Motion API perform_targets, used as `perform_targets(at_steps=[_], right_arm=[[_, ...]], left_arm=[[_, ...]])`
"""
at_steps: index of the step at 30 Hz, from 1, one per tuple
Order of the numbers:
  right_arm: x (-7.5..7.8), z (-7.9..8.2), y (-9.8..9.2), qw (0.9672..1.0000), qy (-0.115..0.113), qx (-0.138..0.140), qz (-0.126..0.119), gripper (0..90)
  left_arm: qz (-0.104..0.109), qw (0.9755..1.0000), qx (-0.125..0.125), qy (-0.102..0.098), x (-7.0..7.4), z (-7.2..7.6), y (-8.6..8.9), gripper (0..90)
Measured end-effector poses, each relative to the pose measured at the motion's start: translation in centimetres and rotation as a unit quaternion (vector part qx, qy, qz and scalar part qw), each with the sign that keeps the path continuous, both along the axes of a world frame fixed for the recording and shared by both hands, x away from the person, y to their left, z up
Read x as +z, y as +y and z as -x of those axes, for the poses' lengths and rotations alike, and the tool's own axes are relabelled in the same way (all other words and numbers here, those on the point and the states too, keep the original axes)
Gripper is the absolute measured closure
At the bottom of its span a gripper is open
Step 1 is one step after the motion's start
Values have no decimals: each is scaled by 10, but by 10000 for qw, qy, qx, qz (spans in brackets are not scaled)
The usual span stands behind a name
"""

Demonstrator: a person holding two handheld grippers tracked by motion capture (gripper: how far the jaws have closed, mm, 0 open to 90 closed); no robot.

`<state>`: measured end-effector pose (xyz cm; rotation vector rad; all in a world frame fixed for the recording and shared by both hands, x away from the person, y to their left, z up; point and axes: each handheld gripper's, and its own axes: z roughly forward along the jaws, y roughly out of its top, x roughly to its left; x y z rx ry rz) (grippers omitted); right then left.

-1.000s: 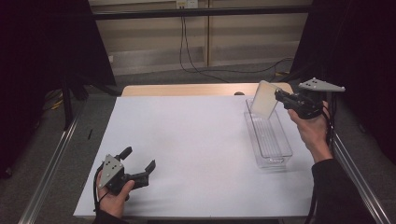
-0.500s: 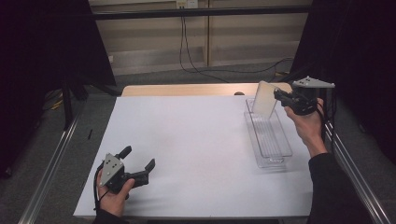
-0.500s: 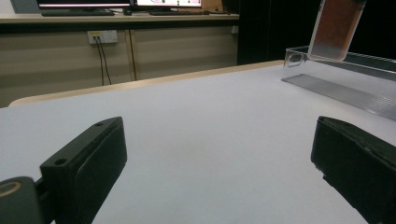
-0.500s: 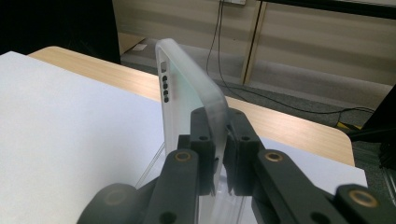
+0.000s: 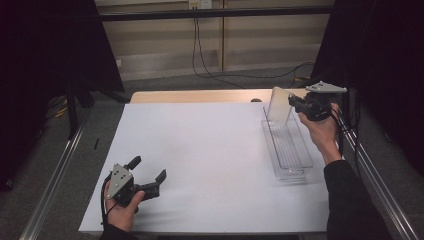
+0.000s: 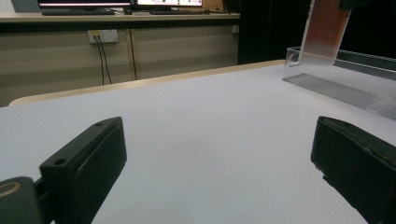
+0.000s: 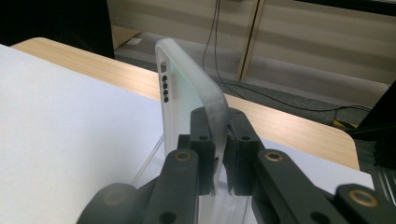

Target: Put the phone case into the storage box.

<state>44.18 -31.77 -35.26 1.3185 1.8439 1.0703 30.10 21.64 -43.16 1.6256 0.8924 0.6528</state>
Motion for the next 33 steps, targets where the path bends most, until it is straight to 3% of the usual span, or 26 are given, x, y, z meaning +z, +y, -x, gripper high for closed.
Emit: perform_targets(at_steps=[6, 25, 33], right_arm=[[-5, -3, -1, 10000, 59, -47, 16, 828], [-22, -17, 6, 9994, 259, -103, 194, 828], [-25, -21, 6, 9993, 227, -203, 199, 828]], left_arm=[[82, 9999, 42, 91, -1, -1, 1, 35], [-32, 10000, -2, 66, -1, -1, 1, 34], [-13, 10000, -17, 81, -2, -1, 0, 35]])
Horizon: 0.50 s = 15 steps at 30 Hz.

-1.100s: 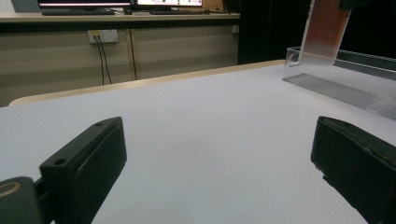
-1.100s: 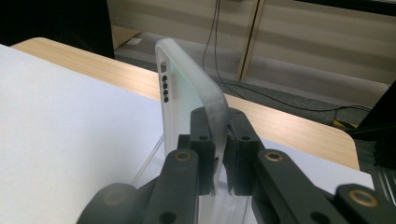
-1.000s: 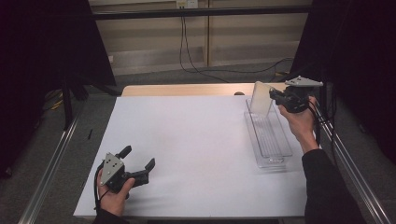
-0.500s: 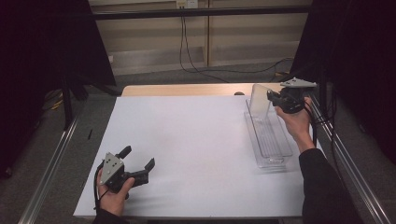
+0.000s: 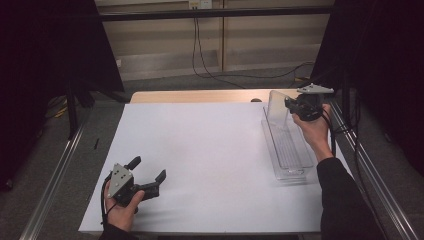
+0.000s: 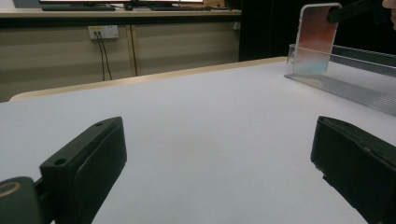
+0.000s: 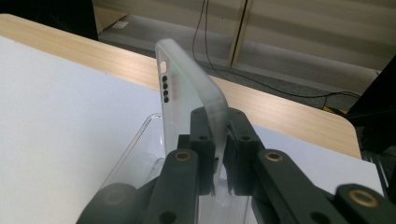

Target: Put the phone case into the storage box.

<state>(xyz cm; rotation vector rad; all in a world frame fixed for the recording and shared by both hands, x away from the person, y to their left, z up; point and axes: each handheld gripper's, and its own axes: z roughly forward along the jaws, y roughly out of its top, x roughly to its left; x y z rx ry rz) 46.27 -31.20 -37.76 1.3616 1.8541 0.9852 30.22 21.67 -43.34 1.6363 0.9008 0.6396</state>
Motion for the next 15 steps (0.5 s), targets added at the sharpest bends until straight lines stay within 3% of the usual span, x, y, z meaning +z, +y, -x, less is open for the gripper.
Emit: perform_targets(at_steps=[9, 15], right_arm=[[-3, -3, 2, 10000, 40, -1, -17, 827], [2, -9, -1, 9995, 283, 110, 38, 826]], left_arm=[[13, 10000, -2, -6, 0, 0, 0, 35], [-11, 10000, 9, -31, 0, 0, -2, 35]])
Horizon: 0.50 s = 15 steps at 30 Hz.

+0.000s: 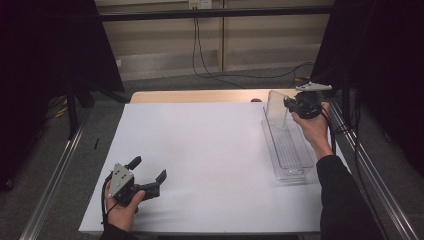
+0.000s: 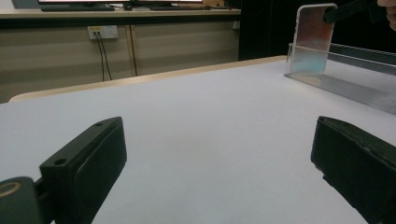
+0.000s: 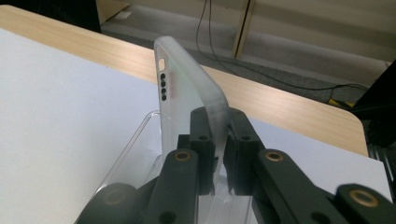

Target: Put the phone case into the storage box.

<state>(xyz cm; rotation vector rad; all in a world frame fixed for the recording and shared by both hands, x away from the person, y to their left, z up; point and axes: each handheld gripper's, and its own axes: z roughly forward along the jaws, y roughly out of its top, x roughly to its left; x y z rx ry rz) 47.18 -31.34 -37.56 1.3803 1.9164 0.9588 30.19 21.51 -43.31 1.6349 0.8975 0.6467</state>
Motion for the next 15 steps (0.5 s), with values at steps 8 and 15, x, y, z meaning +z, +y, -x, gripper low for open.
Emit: perform_targets(at_steps=[8, 15], right_arm=[[7, -10, 1, 9990, 273, 43, 352, 811], [6, -13, -1, 9982, 349, 15, 478, 797]], left_arm=[[-18, 10000, -27, -14, 0, 0, 1, 35], [-33, 10000, -29, -1, 0, 0, 0, 35]])
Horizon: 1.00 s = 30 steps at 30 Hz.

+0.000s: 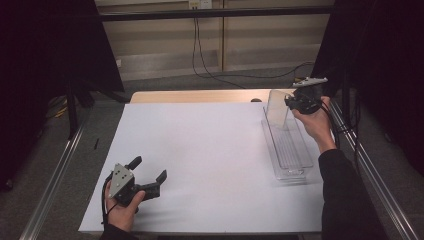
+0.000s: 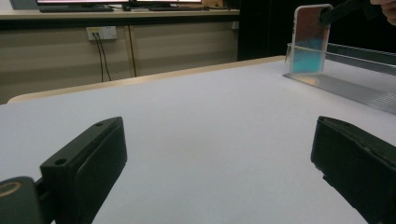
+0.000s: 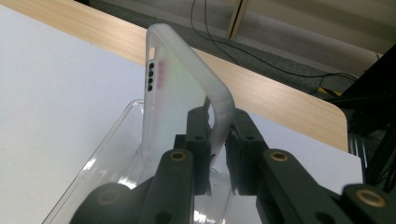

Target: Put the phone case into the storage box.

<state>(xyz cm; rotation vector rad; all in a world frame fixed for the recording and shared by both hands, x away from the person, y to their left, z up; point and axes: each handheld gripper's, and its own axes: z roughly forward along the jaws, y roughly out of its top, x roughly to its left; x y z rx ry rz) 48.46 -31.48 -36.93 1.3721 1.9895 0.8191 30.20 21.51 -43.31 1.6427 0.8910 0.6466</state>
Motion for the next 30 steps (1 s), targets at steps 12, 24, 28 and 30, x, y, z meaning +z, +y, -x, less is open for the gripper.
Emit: perform_targets(at_steps=[12, 24, 28, 30], right_arm=[[3, 4, -4, 9995, 304, 48, -123, 813], [0, 0, 0, 9998, 175, -125, 28, 835], [-1, -3, -2, 9998, 136, -150, 50, 831], [-1, -4, -3, 9998, 115, -181, 62, 830]], left_arm=[[-2, 10000, -18, 2, 0, 0, -1, 35], [-3, 10000, -32, 11, 0, -1, -1, 35], [-9, 10000, -17, -4, 0, -1, -1, 35], [-6, 10000, -30, 5, 0, -1, -1, 36]])
